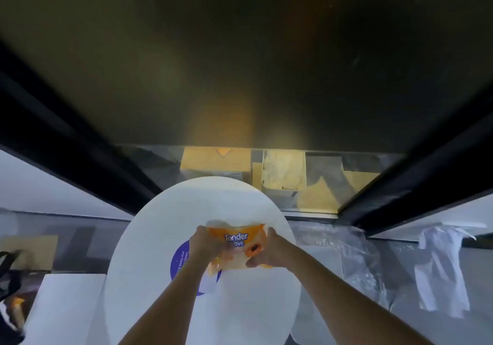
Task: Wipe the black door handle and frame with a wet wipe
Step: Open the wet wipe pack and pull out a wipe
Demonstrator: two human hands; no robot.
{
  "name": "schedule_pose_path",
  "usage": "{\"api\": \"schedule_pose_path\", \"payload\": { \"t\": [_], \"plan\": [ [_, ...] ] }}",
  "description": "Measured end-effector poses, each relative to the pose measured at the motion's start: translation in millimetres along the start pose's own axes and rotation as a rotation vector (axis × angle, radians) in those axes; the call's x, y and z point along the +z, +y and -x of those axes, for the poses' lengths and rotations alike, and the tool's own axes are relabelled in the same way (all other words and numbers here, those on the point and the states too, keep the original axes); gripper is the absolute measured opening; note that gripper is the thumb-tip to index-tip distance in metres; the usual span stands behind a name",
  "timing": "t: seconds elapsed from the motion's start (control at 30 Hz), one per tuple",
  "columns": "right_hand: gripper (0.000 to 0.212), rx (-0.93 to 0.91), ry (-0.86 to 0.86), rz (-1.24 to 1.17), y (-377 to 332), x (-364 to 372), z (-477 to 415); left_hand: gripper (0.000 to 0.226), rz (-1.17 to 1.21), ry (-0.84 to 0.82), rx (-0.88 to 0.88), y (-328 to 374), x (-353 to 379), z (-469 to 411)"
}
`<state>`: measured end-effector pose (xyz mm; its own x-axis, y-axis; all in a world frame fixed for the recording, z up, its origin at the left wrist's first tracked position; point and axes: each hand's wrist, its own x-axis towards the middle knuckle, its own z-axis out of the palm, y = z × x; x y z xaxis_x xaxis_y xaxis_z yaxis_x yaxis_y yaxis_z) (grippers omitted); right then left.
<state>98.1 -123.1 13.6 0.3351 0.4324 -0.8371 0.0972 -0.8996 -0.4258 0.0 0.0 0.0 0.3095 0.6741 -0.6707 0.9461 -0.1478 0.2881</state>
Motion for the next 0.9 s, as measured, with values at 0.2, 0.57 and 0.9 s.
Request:
{"api": "schedule_pose_path", "payload": {
  "t": [0.2, 0.57, 0.9],
  "plan": [
    [0.077, -0.04, -0.06, -0.244, -6.0, -13.1, 4.9, 0.033, 0.466, -0.155, -0.026, 7.8, -16.6, 4.1],
    [0.079, -0.297, 0.103, -0.262, -47.4, -96.9, 132.4, 0.024, 0.658, -0.315, 0.285, 82.9, -126.6, 103.8],
    [0.028, -0.528, 0.084, -0.165, -79.4, -165.2, 261.8, 0.008, 0.599, -0.215, 0.584, 154.0, -231.4, 234.1]
  ]
}}
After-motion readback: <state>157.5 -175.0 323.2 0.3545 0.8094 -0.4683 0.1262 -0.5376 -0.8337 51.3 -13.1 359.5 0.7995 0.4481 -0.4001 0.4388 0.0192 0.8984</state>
